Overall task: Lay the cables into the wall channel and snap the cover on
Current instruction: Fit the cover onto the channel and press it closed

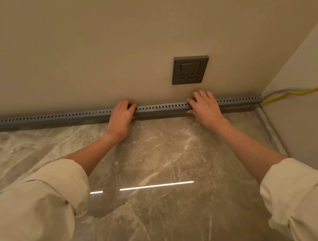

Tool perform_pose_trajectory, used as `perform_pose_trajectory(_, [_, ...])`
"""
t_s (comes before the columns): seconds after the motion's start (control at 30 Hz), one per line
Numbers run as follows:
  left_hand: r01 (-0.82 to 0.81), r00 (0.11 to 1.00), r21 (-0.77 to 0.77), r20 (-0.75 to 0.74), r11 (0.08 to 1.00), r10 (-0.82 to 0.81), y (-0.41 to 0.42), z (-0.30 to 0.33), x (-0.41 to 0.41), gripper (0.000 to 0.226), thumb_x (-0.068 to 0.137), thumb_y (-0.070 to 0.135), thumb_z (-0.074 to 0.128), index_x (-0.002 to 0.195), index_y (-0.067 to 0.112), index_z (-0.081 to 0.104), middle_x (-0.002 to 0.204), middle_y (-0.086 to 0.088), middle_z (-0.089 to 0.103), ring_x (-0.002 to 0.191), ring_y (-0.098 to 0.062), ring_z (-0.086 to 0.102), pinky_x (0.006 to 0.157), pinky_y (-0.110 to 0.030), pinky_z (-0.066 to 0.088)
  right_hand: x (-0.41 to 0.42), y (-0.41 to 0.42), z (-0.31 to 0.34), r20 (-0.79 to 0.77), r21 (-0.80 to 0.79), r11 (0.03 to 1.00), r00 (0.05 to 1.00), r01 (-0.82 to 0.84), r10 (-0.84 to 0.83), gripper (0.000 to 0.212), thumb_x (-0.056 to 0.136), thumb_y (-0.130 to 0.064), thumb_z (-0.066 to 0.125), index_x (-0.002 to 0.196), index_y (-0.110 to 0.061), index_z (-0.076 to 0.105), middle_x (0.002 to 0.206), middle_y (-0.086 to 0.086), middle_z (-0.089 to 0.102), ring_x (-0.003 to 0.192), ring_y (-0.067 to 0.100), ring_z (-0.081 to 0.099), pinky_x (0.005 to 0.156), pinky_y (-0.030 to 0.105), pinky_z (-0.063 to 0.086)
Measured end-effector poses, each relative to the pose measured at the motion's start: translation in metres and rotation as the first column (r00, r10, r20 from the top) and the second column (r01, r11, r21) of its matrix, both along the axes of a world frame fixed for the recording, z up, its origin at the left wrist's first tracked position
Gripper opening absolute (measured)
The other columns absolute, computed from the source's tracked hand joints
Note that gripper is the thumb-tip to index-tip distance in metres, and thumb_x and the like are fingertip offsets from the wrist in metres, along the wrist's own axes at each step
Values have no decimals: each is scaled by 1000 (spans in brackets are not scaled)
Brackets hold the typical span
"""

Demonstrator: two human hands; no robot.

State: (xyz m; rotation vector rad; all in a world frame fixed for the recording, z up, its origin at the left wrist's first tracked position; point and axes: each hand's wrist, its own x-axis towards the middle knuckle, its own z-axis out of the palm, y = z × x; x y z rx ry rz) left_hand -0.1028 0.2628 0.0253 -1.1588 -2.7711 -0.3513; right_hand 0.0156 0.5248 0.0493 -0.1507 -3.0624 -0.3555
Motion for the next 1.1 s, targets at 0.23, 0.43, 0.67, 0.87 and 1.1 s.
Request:
perform_pose_trajectory(0.23, [-29, 998, 30, -50, 999, 30, 2, -6, -4, 33, 77, 2, 65, 109, -2, 57, 103, -23, 60, 96, -40, 55, 80, -47, 46, -3, 9, -9, -21, -69, 998, 1000, -12, 11, 40, 86, -29, 63, 114, -1, 56, 109, 17, 57, 100, 33, 52, 81, 42, 45])
perform_pose_trajectory(0.43, [-82, 996, 70, -41, 994, 85, 4, -3, -3, 27, 73, 2, 70, 98, 0, 60, 94, -23, 56, 87, -38, 53, 71, -46, 46, 0, 10, -17, -65, -220, 971, 992, 95, -112, 38, 84, -29, 66, 106, -2, 48, 105, 18, 50, 86, 32, 55, 67, 43, 53])
perform_pose_trajectory(0.67, [-80, 992, 19, -100, 997, 82, 4, -10, 0, 34, 76, 5, 70, 108, 1, 61, 93, -20, 60, 88, -37, 55, 74, -43, 45, -2, 10, -17, -64, -245, 962, 988, 118, -138, 42, 83, -30, 67, 109, -4, 47, 109, 19, 48, 86, 32, 56, 70, 43, 52])
perform_pose_trajectory(0.87, [-172, 983, 42, -51, 984, 174, -4, -12, 3, 46, 77, 28, 71, 116, 6, 56, 109, -18, 58, 103, -36, 52, 91, -46, 40, 6, 3, -22, -98, -222, 971, 988, 92, -116, 50, 84, -25, 67, 122, -2, 44, 113, 22, 48, 83, 34, 58, 65, 41, 52])
perform_pose_trajectory(1.1, [-194, 980, 87, -31, 977, 197, -4, -5, 8, 48, 82, 37, 65, 117, 5, 55, 114, -18, 56, 107, -36, 50, 95, -45, 38, 7, -10, -20, -175, -230, 973, 984, -6, -36, 48, 83, -23, 69, 119, -1, 47, 106, 20, 50, 80, 31, 57, 65, 39, 52])
